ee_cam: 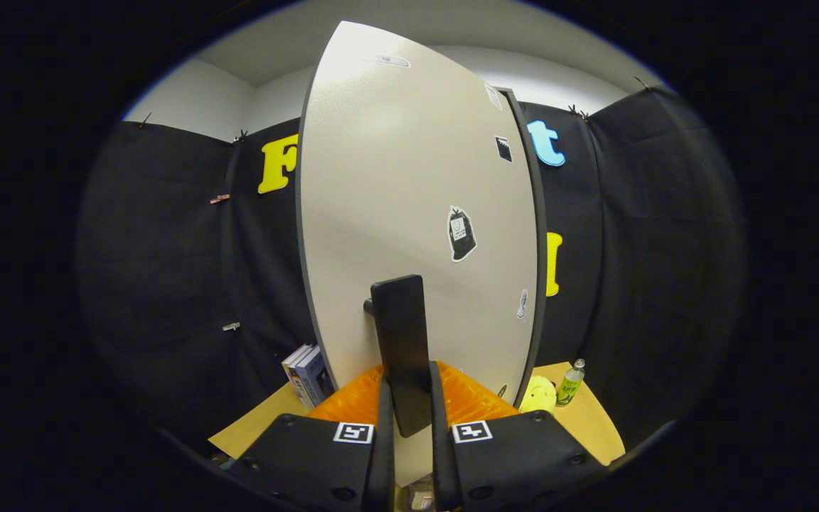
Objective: Open the shoe cabinet door, grab the shoes and put them into the shoe cabinet, then close the shoe cabinet door.
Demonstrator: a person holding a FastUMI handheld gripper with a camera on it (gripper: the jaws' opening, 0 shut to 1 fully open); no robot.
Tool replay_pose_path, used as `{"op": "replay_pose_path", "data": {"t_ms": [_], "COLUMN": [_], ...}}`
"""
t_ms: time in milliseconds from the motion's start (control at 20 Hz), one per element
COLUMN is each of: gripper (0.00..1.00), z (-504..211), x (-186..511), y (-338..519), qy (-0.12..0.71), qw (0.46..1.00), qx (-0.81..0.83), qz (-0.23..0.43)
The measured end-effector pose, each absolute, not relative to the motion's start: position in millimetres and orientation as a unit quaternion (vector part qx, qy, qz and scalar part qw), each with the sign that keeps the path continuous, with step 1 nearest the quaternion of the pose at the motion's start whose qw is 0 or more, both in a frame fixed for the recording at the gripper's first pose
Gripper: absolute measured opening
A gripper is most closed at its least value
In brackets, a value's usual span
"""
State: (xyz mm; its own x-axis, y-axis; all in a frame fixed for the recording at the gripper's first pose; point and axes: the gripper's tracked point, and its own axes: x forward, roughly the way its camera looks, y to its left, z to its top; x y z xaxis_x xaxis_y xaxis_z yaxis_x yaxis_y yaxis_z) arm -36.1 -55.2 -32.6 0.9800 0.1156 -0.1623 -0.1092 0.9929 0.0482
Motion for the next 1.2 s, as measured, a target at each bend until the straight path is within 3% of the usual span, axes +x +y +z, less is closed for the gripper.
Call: {"op": "replay_pose_path", "data": {"t_ms": [600, 1200], "gripper": [0.25, 0.24], "z": [-25, 1], "x": [-62, -101], "y": [-115, -174], "qy": [0.085, 0.052], "qw": [0.994, 0.998], "qx": [0.018, 0.032], "qz": [0.06, 0.011]}}
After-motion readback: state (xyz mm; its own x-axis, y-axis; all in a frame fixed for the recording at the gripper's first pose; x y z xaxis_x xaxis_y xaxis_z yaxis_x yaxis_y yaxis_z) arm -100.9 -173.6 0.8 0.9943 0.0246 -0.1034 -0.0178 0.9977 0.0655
